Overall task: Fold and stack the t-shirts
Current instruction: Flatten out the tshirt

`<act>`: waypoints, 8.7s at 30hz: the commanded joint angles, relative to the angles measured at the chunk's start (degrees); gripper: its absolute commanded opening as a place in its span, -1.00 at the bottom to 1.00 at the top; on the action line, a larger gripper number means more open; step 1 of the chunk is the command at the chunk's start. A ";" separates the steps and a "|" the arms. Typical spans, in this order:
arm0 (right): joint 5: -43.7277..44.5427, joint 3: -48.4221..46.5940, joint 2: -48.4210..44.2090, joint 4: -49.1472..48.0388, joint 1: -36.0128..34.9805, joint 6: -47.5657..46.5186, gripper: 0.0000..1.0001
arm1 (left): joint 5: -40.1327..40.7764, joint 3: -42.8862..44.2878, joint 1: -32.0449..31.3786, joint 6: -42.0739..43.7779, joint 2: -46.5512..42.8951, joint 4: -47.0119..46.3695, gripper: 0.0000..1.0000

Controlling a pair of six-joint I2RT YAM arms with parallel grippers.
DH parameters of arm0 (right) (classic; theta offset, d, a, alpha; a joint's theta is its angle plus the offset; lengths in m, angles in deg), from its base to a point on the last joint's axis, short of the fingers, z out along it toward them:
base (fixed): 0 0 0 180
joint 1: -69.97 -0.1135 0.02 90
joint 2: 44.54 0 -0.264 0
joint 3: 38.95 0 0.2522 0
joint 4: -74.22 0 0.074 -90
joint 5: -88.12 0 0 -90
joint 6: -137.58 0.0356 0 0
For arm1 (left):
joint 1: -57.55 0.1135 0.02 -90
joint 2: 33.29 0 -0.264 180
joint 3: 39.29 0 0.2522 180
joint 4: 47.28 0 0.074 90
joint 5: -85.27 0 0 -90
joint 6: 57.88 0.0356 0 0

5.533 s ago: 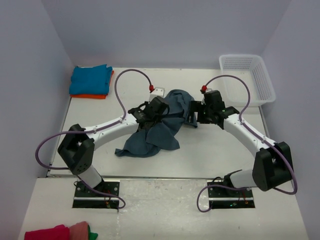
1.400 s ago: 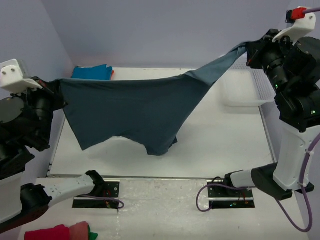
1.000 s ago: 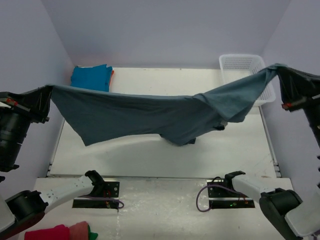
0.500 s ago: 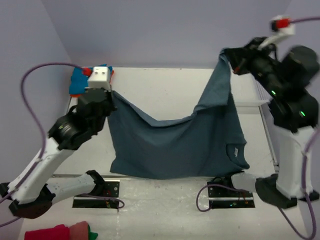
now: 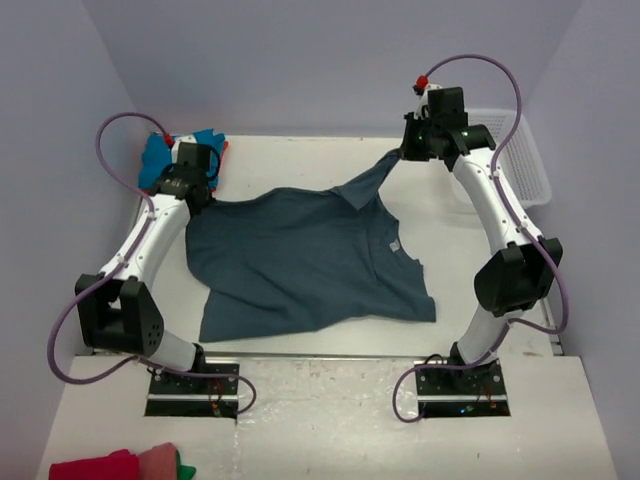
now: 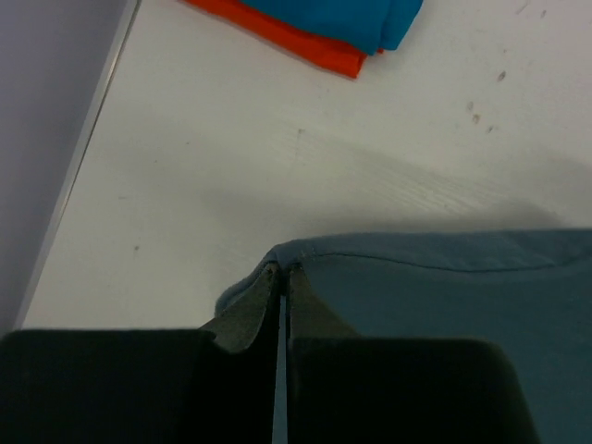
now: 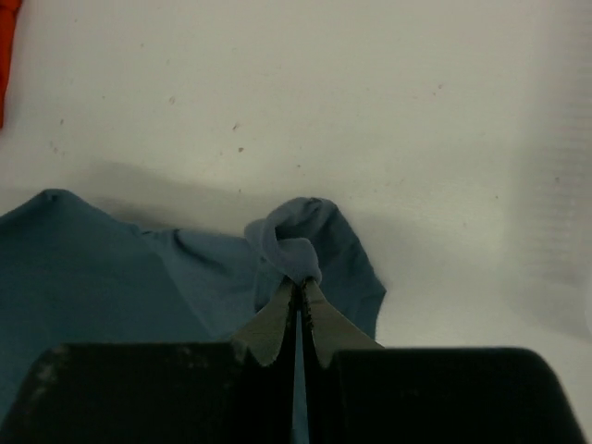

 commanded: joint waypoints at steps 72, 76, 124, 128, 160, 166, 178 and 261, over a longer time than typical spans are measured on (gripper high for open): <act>-20.28 -39.36 27.27 -17.45 3.96 -11.88 -1.00 | -26.31 15.30 3.13 9.94 27.83 -47.07 -1.00; -18.44 -39.63 28.69 -20.00 4.66 -11.44 -1.00 | -29.13 20.56 3.13 10.02 31.18 -46.29 -1.00; 6.00 53.35 -42.58 -14.46 -21.79 12.82 0.98 | -14.55 -7.63 22.03 -5.54 16.42 4.60 -0.02; 4.51 54.31 -42.93 -15.51 -22.58 12.73 0.98 | -15.51 -9.38 24.66 -4.21 17.48 3.11 0.02; 10.30 55.72 -42.94 -11.40 -23.28 15.80 0.98 | -26.50 -11.94 25.90 -7.29 20.82 -5.51 -0.58; 13.21 57.03 -39.43 -8.66 -23.37 23.96 0.98 | -26.59 -13.43 25.90 -7.64 14.76 -4.28 -1.00; 13.63 76.02 -43.90 -15.95 -35.83 52.68 0.40 | -28.61 -20.55 25.90 -8.34 -5.80 -3.83 -1.00; 47.86 40.62 -33.08 5.58 -47.30 35.01 -1.00 | -28.09 -22.93 19.76 -5.71 -22.50 -4.63 -1.00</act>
